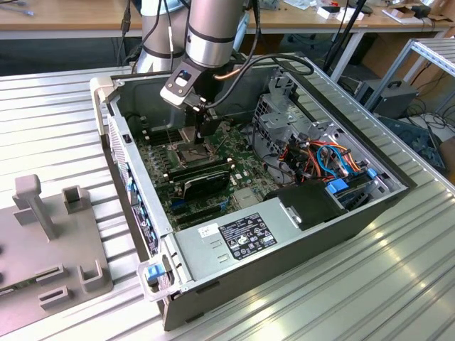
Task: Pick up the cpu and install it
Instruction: 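Place the cpu into insertion slot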
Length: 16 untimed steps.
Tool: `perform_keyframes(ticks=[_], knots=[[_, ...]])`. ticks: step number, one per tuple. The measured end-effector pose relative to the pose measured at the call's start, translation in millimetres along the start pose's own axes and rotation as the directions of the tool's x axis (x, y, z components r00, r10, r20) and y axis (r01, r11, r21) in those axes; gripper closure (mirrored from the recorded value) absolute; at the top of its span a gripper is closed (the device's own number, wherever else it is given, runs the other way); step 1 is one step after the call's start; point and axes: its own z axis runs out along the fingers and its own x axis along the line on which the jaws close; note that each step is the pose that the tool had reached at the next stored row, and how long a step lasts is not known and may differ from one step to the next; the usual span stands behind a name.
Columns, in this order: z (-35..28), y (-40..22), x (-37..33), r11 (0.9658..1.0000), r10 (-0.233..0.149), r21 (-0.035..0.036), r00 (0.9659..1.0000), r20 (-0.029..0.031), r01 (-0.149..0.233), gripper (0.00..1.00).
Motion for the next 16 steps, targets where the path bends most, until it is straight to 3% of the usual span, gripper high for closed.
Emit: perform_keyframes(ticks=[2, 4, 6, 7, 16], knots=[[0.5, 0.0, 0.1, 1.0000, 0.000, -0.0011, 1.0000, -0.0003, 0.000, 0.45], [2.1, 0.0, 0.0, 1.0000, 0.000, -0.0068, 1.0000, -0.0002, 0.000, 0.45], [3.7, 0.0, 0.0, 0.9999, 0.000, -0.0145, 1.0000, -0.0001, 0.000, 0.45], [4.4, 0.0, 0.0, 0.9998, 0.000, -0.0222, 1.0000, 0.0002, 0.000, 0.45], [4.7, 0.4, 0.0, 0.9997, 0.000, -0.0233, 1.0000, -0.0003, 0.000, 0.45]])
